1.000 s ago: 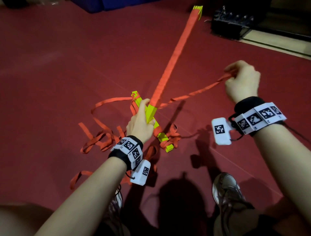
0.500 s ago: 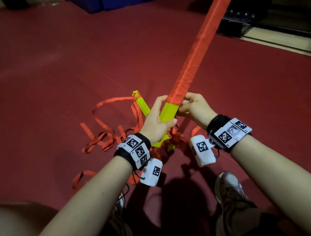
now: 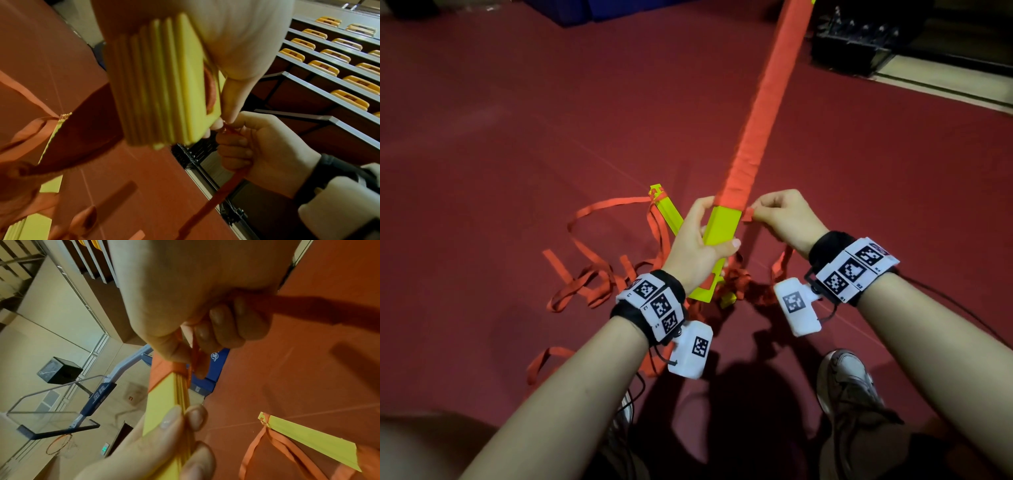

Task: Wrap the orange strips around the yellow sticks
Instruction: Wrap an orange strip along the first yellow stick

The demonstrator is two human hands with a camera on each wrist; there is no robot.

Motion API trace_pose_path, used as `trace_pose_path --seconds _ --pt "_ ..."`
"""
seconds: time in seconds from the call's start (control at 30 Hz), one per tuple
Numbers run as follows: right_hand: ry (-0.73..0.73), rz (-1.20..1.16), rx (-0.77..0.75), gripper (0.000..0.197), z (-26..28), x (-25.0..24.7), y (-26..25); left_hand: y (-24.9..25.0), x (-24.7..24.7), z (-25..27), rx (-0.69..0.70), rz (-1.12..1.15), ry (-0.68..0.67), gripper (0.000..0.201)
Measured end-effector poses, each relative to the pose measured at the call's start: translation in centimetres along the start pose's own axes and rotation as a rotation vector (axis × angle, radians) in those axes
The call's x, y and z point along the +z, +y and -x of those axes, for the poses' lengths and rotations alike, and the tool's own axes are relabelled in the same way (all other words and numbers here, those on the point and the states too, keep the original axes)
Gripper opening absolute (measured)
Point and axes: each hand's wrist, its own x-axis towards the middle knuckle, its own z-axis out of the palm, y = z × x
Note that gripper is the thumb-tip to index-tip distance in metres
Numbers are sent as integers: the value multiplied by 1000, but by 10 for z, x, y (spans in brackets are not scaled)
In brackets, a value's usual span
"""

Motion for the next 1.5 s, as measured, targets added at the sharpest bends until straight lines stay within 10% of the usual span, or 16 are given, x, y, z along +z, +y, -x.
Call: trace_pose_path --seconds 0.2,0.47,0.63,0.77,0.93,1.07,1.27,1.5 --pt "9 97 -103 29 14 13 -24 2 1 -1 89 -644 253 72" --pt "139 -352 156 47 9 31 -24 1 13 17 293 -1224 268 87" --pt "119 -535 182 32 8 25 -8 9 10 -5 -16 -614 144 84" --pt "-53 -489 65 33 13 9 -8 15 0 -8 -320 -65 -175 35" --pt "-243 -401 -52 75 17 2 -11 6 -2 7 -419 141 -366 8" --pt "-192 -360 -31 37 10 -3 -14 6 -1 4 -194 -10 -77 19" --pt "-13 -105 -9 50 6 10 -17 10 6 7 -81 -787 226 32" --pt "-17 -372 153 35 15 19 -15 0 23 14 45 -995 207 41"
